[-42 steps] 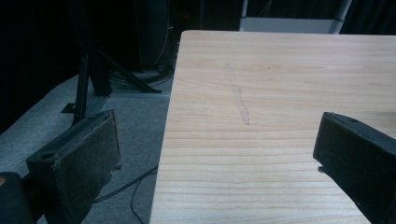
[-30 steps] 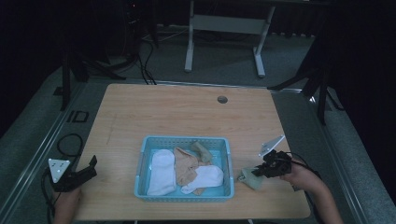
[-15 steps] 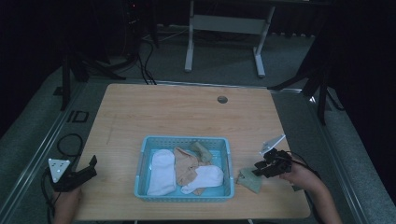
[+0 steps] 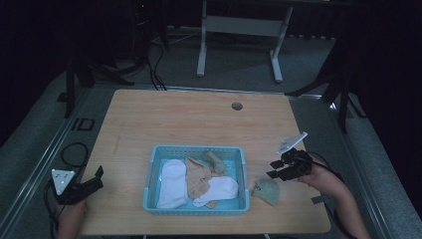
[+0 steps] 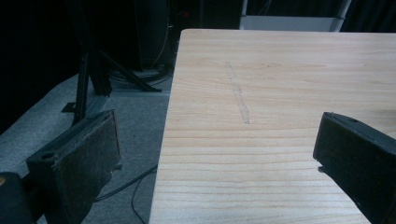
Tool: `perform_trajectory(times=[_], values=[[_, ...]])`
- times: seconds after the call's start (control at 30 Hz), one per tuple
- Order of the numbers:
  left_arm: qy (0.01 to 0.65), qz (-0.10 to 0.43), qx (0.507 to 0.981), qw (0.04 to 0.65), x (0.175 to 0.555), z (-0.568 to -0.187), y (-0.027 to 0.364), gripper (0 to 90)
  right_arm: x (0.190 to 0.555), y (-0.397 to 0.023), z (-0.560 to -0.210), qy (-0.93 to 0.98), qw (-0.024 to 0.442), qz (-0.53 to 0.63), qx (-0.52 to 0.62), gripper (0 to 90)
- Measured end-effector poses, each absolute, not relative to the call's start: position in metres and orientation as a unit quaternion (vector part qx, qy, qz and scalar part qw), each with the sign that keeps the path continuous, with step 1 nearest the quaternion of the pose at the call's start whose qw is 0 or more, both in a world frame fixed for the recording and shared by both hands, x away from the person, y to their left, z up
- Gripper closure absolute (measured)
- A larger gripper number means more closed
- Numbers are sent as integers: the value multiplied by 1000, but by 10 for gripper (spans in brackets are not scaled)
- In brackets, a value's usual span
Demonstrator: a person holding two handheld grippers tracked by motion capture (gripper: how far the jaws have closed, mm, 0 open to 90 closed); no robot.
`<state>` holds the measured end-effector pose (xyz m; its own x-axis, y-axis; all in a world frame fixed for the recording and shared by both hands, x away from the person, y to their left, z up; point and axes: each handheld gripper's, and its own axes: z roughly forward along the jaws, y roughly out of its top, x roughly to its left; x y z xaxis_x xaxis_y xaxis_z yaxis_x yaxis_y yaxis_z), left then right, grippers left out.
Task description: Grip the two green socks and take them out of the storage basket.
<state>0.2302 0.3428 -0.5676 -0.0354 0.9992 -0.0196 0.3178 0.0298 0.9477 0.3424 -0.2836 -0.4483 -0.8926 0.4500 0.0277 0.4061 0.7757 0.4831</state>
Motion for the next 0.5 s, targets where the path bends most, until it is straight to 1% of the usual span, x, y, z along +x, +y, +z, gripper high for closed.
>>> perform_trajectory(times=[0.23, 0.5], values=[[588, 414, 560, 411, 230, -568, 343, 3, 344, -261, -431, 942, 55, 256, 208, 565], [588, 415, 560, 411, 230, -568, 343, 3, 349, -237, -428, 944, 51, 262, 193, 565]])
